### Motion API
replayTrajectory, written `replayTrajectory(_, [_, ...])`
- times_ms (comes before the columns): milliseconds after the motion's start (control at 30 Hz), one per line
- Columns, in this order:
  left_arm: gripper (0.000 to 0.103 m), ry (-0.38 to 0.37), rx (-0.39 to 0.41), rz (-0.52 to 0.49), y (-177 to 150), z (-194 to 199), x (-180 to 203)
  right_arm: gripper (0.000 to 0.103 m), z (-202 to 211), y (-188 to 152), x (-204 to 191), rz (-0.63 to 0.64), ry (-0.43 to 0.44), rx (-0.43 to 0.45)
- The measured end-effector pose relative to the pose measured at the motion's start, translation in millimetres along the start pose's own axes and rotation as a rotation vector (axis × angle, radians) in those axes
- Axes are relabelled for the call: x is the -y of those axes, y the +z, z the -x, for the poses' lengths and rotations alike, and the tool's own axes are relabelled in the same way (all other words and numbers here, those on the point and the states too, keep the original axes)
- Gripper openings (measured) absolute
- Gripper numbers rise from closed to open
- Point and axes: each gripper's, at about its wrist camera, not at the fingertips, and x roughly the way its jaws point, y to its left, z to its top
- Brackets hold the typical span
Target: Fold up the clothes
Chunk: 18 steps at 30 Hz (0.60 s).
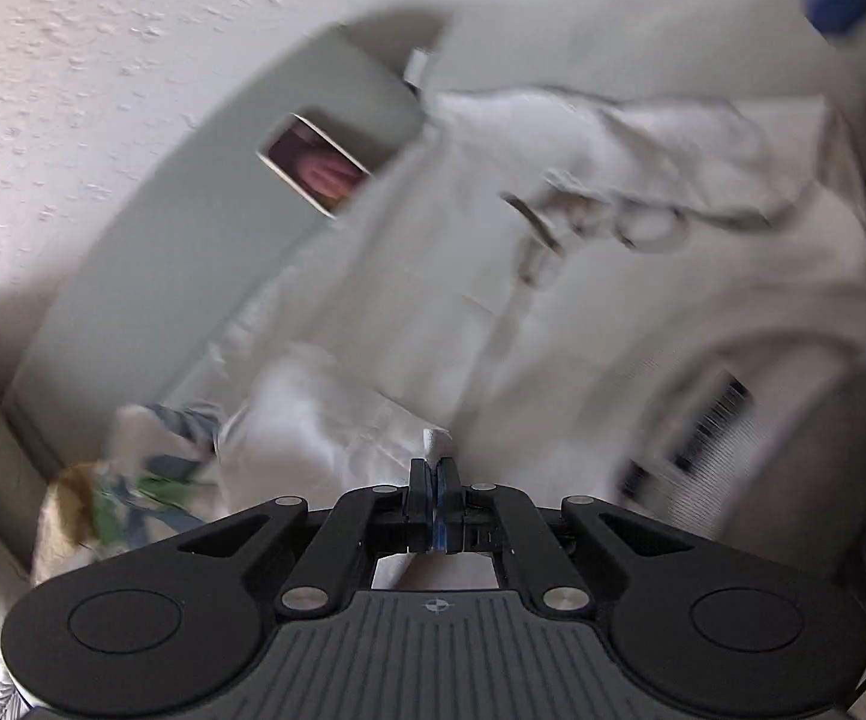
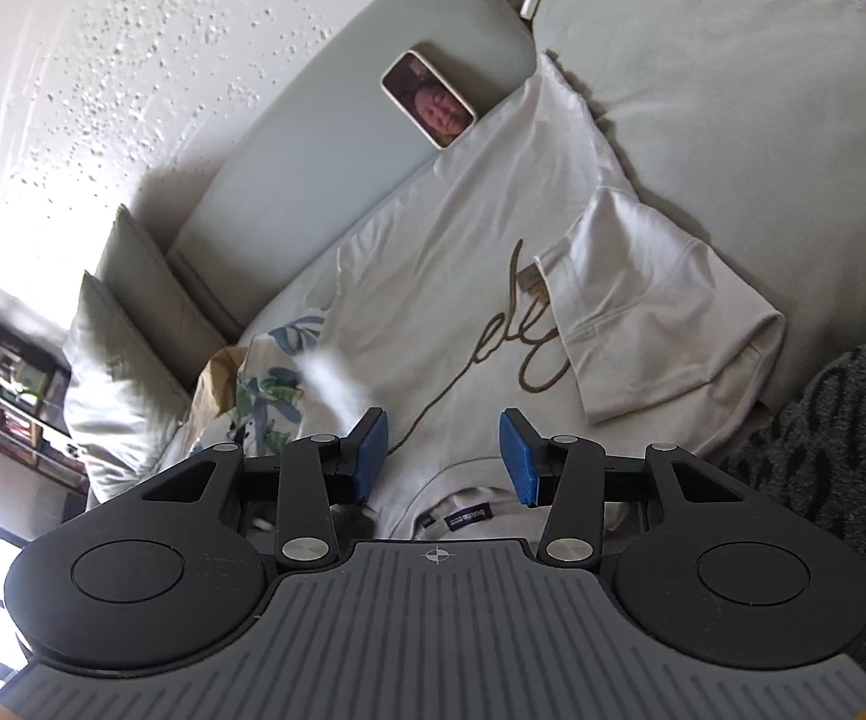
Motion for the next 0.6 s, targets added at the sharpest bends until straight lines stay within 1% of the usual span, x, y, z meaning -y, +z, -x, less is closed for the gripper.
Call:
replayTrajectory(67, [0.005,0.016,-0.017,0.021,-3.9,-1.4,-3.2,0.049,0.3,-0.2,2.7,-0.003,-0.004,0.000])
replayTrajectory(100, [0.016,0.022,-0.024,0.045,-2.9,-1.7,-7.4,0.049,0.0,-0.3,3.8,-0.005,-0.007,-0.001])
replayTrajectory(133, [0.034,0.019,-0.026,0.101,-2.5,0.5,-14.9,0.049,-1.2,-0.3,4.6,-0.007,-0.008,-0.004])
replayTrajectory(167, [0.046,0.014,-0.027,0.167,-2.7,3.4,-23.2,0.049,-2.3,-0.3,5.3,-0.010,-0.008,-0.007])
replayTrajectory(200, [0.066,0.008,-0.028,0.233,-2.8,6.4,-31.6,0.049,-3.9,-0.5,5.4,-0.010,-0.005,-0.009])
replayTrajectory(233, [0.071,-0.030,-0.023,0.327,-6.2,11.6,-44.3,0.049,-5.3,-0.6,5.5,-0.010,-0.003,-0.011])
replayTrajectory(267, [0.071,-0.078,-0.015,0.430,-10.7,17.5,-58.4,0.049,-6.6,-0.8,5.9,-0.011,-0.004,-0.006])
replayTrajectory(300, [0.070,-0.098,-0.011,0.528,-16.5,20.8,-71.6,0.049,-7.9,-0.9,6.3,-0.012,-0.007,-0.001])
replayTrajectory(333, [0.069,-0.110,-0.008,0.625,-22.8,23.3,-84.5,0.049,-9.3,-0.5,7.6,-0.013,-0.021,0.010])
replayTrajectory(367, [0.069,-0.106,-0.001,0.697,-27.5,27.6,-93.0,0.049,-10.6,0.3,9.5,-0.019,-0.044,0.024])
replayTrajectory(400, [0.066,-0.092,0.004,0.751,-31.4,31.8,-99.8,0.049,-12.6,1.9,12.5,-0.030,-0.074,0.039])
replayTrajectory(433, [0.065,-0.073,0.010,0.789,-34.1,32.6,-106.4,0.049,-15.6,4.4,15.9,-0.042,-0.106,0.053])
replayTrajectory(467, [0.065,-0.059,0.013,0.807,-33.4,30.8,-112.8,0.049,-20.3,8.0,19.1,-0.047,-0.139,0.063])
replayTrajectory(567, [0.065,-0.043,0.017,0.811,-23.2,23.0,-127.0,0.049,-41.1,22.9,23.8,-0.012,-0.231,0.066])
replayTrajectory(600, [0.063,-0.046,0.001,0.814,-19.4,17.2,-130.0,0.047,-48.9,26.9,25.4,-0.018,-0.248,0.045])
